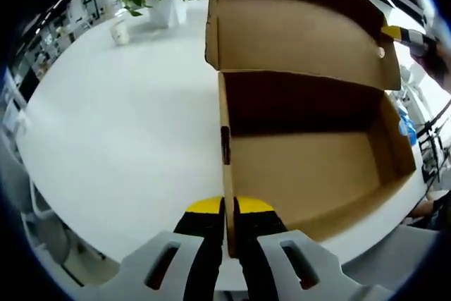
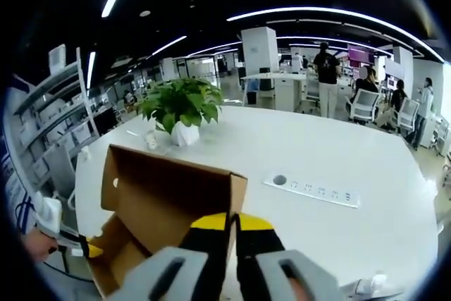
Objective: Operate the shoe box by opening the lid, removing the specified soft item, and placing it in the target area until the item is outside and the box remains undamaged.
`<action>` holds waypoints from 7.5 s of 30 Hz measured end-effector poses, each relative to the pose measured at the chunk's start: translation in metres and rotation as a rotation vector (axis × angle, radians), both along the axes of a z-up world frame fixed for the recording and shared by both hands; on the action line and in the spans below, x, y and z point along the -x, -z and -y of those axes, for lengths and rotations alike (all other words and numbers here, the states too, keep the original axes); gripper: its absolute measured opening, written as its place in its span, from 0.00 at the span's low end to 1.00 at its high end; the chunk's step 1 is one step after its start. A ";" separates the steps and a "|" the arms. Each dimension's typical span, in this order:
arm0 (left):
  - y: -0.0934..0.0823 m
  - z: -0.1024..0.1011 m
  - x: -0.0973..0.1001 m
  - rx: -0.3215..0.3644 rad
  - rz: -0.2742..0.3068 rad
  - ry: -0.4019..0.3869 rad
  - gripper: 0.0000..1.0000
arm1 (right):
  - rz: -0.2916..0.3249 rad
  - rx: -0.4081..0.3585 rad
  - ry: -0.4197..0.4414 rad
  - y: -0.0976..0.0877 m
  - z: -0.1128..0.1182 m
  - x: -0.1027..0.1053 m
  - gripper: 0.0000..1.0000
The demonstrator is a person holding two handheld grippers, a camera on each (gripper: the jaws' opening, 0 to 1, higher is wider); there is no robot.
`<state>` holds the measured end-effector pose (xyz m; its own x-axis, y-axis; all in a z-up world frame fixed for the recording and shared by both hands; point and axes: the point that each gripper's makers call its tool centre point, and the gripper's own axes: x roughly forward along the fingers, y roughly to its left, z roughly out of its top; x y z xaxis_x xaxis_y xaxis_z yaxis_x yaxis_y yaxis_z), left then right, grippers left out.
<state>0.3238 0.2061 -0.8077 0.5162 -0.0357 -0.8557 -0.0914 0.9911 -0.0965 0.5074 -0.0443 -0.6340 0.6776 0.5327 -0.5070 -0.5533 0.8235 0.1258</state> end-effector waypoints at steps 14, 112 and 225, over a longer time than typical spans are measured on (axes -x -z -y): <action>0.000 -0.003 -0.002 0.003 0.009 -0.020 0.02 | 0.020 -0.016 -0.001 0.006 0.005 -0.014 0.00; -0.004 -0.009 -0.024 0.132 0.146 -0.138 0.07 | 0.131 -0.006 0.046 0.042 0.027 0.090 0.00; -0.054 -0.017 0.036 -0.054 0.115 0.347 0.01 | -0.101 -0.157 0.069 0.116 0.020 0.153 0.00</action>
